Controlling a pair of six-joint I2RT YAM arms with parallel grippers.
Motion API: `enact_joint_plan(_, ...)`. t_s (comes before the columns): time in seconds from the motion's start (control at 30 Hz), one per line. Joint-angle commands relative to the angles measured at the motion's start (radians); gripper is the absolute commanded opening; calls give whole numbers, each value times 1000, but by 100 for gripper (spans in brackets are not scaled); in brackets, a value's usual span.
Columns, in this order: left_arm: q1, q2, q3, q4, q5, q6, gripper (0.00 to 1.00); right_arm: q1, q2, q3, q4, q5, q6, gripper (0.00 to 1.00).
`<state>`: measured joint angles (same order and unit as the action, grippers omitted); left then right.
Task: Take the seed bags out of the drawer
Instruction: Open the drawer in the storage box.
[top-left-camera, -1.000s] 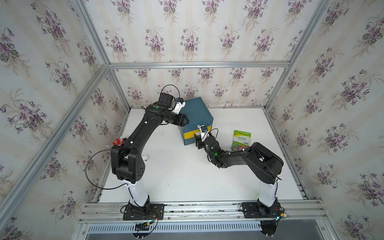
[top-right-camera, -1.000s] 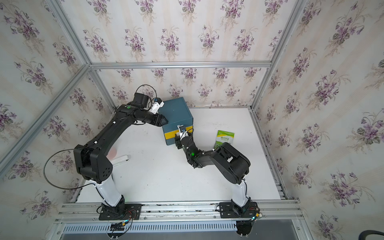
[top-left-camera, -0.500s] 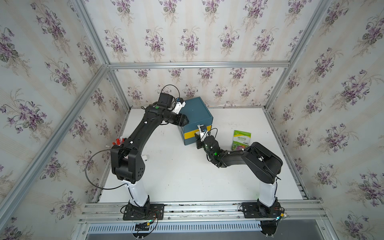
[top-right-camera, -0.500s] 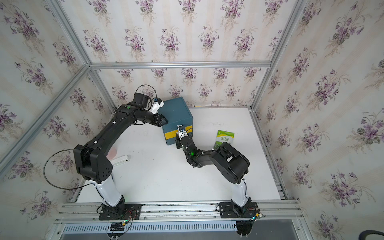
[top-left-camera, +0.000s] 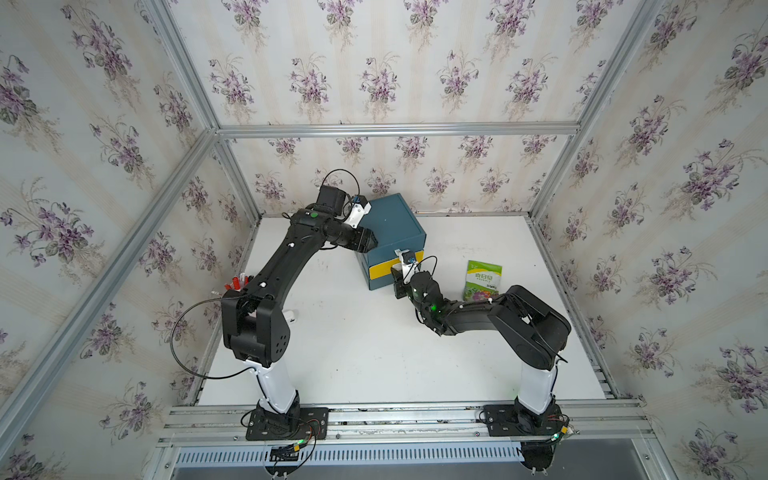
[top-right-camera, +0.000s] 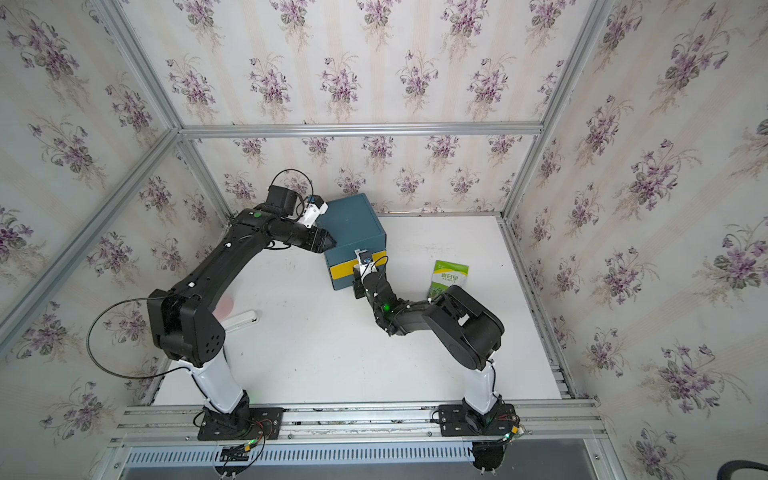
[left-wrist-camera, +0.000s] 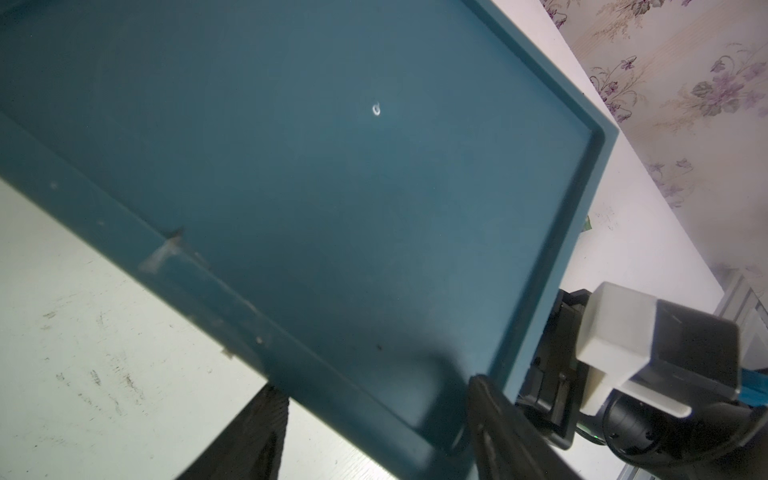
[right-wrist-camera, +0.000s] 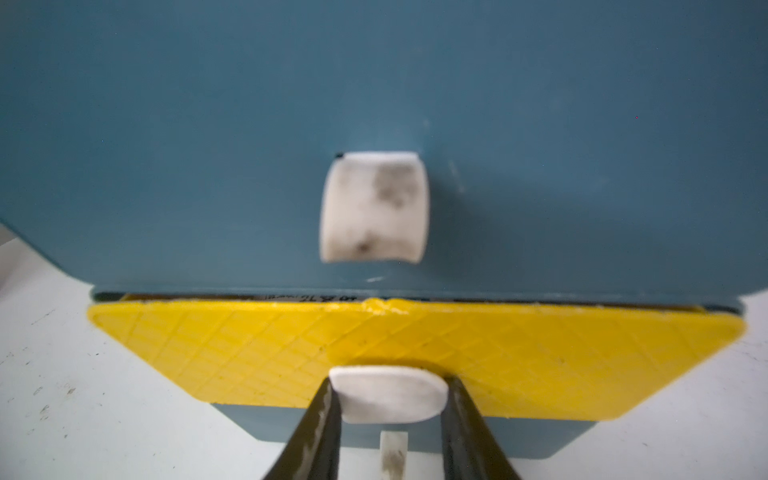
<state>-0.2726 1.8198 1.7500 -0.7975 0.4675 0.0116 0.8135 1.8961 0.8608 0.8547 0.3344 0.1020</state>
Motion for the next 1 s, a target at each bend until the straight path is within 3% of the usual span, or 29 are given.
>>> enact_joint_plan(0.0, -2, 6, -5, -127, -38, 42, 71, 7, -21, -12, 14, -7, 2, 15)
enact_joint_plan(0.97, -2, -23, -3, -135, -38, 41, 71, 154, -218, -253, -47, 126, 89, 10)
